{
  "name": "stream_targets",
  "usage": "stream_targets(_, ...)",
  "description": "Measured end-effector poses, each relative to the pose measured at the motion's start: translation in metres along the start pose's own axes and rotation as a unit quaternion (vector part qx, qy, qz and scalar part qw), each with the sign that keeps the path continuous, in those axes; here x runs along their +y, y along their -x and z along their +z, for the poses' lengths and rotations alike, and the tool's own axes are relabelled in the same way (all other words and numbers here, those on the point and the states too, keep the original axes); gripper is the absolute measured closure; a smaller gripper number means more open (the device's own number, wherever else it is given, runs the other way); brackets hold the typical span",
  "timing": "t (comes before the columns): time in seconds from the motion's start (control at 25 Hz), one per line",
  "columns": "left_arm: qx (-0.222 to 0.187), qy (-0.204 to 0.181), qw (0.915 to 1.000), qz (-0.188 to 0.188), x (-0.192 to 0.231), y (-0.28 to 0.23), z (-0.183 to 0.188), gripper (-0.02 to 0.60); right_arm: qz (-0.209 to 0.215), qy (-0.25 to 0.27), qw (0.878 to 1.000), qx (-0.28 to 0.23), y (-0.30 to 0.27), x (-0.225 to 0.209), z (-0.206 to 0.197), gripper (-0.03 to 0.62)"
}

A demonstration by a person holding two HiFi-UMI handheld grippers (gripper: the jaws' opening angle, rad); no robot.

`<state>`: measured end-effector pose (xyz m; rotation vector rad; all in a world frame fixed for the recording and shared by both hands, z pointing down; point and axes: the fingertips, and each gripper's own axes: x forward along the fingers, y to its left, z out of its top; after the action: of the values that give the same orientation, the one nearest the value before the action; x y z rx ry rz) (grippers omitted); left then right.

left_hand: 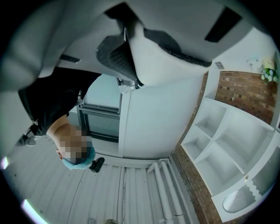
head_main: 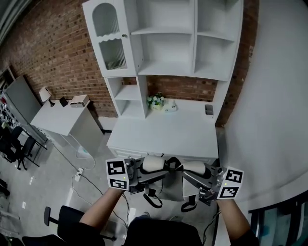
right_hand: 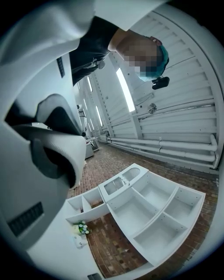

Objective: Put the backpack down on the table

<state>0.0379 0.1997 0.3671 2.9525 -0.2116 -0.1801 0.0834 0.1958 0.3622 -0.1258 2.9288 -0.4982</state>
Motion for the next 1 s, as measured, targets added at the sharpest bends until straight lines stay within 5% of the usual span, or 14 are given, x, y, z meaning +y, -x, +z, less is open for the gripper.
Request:
stream_targets(0.4, -0.011, 0.013, 0.9986, 0.050, 0.023, -0.019, -0.012, 0.529, 0.012, 0.005, 1.000, -0.004, 0.015, -0.019, -0.002, 0.546)
stream_targets(1.0, -0.012, 0.004, 0.9999, 0.004, 0.089, -0.026, -0.006, 0.529, -0.011, -0.014, 1.000, -0.005, 0.008, -0.093, 0.018, 0.546)
